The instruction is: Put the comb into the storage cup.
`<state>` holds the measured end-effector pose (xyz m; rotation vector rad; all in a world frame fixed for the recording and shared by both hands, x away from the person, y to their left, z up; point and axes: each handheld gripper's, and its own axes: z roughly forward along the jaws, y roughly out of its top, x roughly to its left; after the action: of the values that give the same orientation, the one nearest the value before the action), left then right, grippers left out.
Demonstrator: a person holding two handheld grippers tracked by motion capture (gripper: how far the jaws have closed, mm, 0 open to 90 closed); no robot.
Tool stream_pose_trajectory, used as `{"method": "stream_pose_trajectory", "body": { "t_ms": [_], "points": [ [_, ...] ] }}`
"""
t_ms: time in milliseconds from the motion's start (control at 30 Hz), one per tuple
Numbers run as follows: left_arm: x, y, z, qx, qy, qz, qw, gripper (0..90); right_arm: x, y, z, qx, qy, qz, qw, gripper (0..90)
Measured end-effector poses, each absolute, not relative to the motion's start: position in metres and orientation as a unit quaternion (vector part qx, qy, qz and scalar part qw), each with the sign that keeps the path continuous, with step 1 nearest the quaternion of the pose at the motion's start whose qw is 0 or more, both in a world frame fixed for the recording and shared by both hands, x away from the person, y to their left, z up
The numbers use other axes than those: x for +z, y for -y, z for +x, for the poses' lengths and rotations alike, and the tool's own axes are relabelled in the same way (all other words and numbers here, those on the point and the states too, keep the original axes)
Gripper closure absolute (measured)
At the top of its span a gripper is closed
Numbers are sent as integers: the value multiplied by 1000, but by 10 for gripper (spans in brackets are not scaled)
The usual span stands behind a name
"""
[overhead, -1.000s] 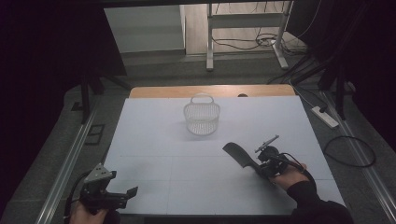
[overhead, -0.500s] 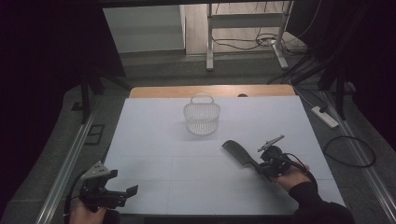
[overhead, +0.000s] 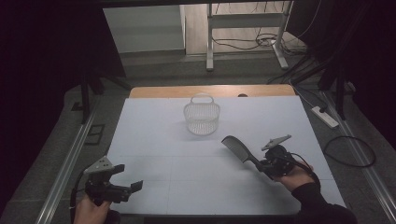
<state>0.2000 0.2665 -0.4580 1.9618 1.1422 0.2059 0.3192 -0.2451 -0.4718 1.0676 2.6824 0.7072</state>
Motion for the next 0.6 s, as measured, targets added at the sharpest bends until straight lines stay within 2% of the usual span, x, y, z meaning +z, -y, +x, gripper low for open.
{"method": "stream_pose_trajectory", "body": {
  "t_ms": [367,600],
  "points": [
    [-447,-261,221,104,-448,786,413,0,-463,248,312,277,-897,328,106,722],
    [-440,-255,239,89,-448,779,430,0,-458,247,308,295,-893,320,114,721]
  ]
}}
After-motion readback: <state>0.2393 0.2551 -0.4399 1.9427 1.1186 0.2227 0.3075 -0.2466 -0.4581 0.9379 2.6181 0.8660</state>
